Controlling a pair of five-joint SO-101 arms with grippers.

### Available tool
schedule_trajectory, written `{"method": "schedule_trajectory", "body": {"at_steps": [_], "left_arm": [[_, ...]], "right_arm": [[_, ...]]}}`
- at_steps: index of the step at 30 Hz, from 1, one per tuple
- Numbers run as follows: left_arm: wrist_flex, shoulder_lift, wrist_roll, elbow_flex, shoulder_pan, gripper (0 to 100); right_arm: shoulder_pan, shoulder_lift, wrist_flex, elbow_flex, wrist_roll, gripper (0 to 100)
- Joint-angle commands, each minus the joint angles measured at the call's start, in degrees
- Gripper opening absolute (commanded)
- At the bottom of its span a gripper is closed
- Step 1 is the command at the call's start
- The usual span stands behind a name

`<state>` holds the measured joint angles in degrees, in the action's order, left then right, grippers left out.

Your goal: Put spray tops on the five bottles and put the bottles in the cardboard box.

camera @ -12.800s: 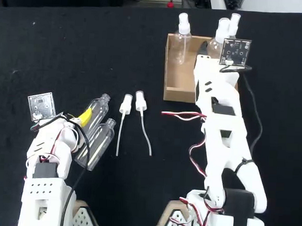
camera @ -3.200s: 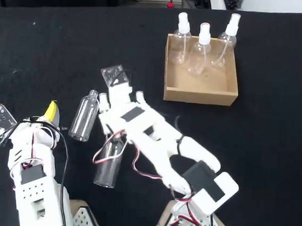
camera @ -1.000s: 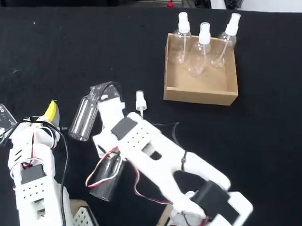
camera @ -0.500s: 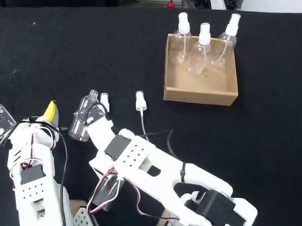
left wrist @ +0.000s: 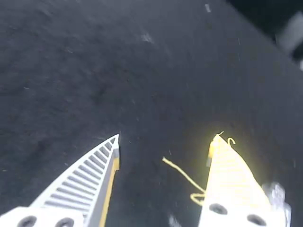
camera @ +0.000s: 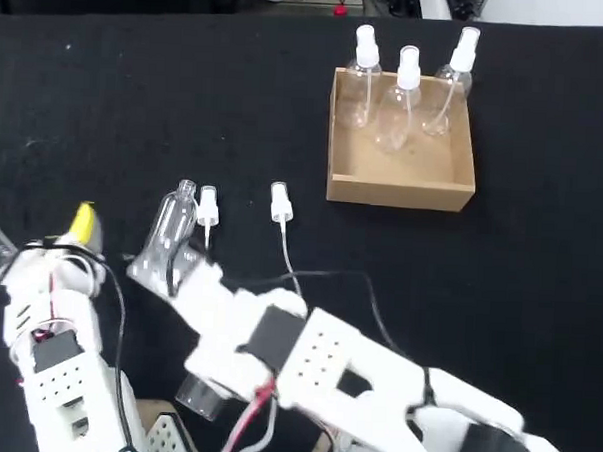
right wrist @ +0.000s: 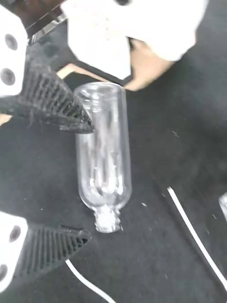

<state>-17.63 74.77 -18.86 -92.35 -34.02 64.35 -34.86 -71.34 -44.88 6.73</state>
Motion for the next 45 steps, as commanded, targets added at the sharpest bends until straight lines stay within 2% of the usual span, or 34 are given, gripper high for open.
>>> {"method": "schedule_trajectory", "body": {"at_steps": [1, 7, 18, 21, 24, 31, 34, 37, 40, 42, 45], "left_arm": [[1.3, 0.5, -5.2, 5.5, -6.4, 29], [1.3, 0.3, -8.3, 7.0, -10.5, 29], [3.7, 0.2, -8.7, 6.3, -11.3, 29], [3.7, 0.2, -8.7, 6.2, -11.2, 29], [3.7, 0.2, -8.7, 6.2, -11.2, 29], [3.7, 0.2, -8.7, 6.2, -11.2, 29], [3.7, 0.2, -8.6, 6.2, -11.2, 29], [3.8, 0.2, -8.5, 6.2, -11.1, 29], [3.9, 0.2, -8.5, 6.2, -11.0, 29], [3.9, 0.2, -8.5, 6.2, -11.0, 29], [4.0, 0.2, -8.4, 6.2, -11.0, 29]], "right_arm": [[3.6, -5.1, 2.9, -3.4, -1.1, 29.4], [11.1, -6.1, 6.5, -8.2, -1.1, 29.4], [11.3, -6.4, 12.4, -15.1, -0.9, 29.4], [7.7, -6.1, 12.5, -15.4, -1.2, 29.4], [0.8, -6.2, 12.9, -15.0, -1.4, 29.5], [-12.7, -6.0, 25.0, -17.7, -1.1, 29.3], [-17.0, -6.5, 23.0, -15.1, -0.4, 29.3], [-18.8, -6.4, 16.7, -9.0, 6.8, 29.3], [-17.1, -6.0, 13.4, -5.4, 15.9, 29.3], [-14.5, -6.0, 14.6, -5.4, 19.5, 29.3], [-12.3, -6.0, 20.1, -7.9, 20.9, 29.6]]}}
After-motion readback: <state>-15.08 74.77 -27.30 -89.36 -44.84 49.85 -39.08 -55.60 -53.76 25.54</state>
